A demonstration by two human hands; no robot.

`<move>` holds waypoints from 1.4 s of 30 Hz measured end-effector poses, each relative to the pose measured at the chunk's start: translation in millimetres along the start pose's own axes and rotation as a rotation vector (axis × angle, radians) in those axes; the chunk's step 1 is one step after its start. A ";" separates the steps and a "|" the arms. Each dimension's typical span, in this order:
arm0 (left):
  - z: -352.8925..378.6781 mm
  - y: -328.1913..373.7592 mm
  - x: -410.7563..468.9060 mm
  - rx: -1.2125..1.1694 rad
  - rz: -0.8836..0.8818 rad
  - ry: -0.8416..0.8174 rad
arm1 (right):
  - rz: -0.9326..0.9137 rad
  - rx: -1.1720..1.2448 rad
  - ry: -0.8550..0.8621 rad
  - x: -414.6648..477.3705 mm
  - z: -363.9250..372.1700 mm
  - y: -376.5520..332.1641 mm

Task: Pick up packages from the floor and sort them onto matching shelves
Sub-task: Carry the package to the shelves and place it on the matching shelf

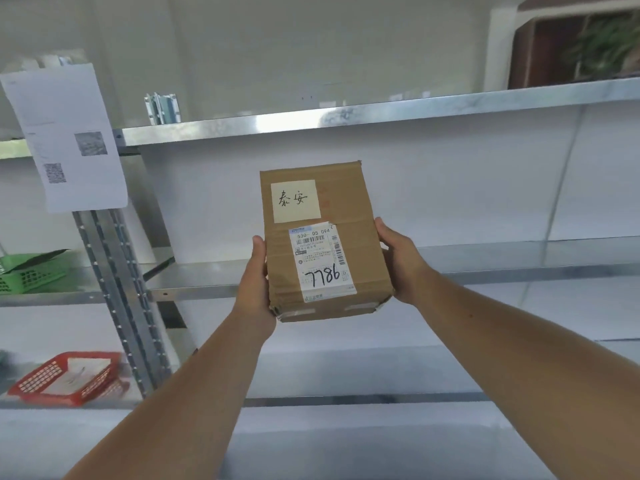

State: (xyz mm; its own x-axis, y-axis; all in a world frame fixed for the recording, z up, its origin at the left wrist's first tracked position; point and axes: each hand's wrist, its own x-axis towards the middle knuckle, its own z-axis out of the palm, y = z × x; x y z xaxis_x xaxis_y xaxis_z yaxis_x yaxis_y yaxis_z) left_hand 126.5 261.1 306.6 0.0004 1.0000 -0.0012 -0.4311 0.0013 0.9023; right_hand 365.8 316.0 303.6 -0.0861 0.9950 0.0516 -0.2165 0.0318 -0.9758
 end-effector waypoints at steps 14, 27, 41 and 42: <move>176.6 -98.0 -7.1 0.009 -0.094 -0.159 | -0.021 0.030 0.201 -84.8 -207.2 -33.6; 387.8 -202.8 -62.7 -0.010 -0.169 -0.227 | -0.009 -0.005 0.284 -167.3 -427.0 -84.9; 522.4 -276.1 -39.9 0.047 -0.200 -0.308 | 0.001 0.001 0.349 -181.7 -579.2 -100.5; 530.8 -281.9 -35.4 0.044 -0.204 -0.316 | 0.004 -0.005 0.364 -179.3 -589.5 -102.6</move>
State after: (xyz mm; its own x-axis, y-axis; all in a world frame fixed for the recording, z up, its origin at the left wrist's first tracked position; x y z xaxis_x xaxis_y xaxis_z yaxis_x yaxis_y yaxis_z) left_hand 726.9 225.4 281.1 0.3636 0.9299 -0.0563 -0.3540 0.1938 0.9150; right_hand 976.7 190.4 269.1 0.2648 0.9638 -0.0306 -0.2123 0.0274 -0.9768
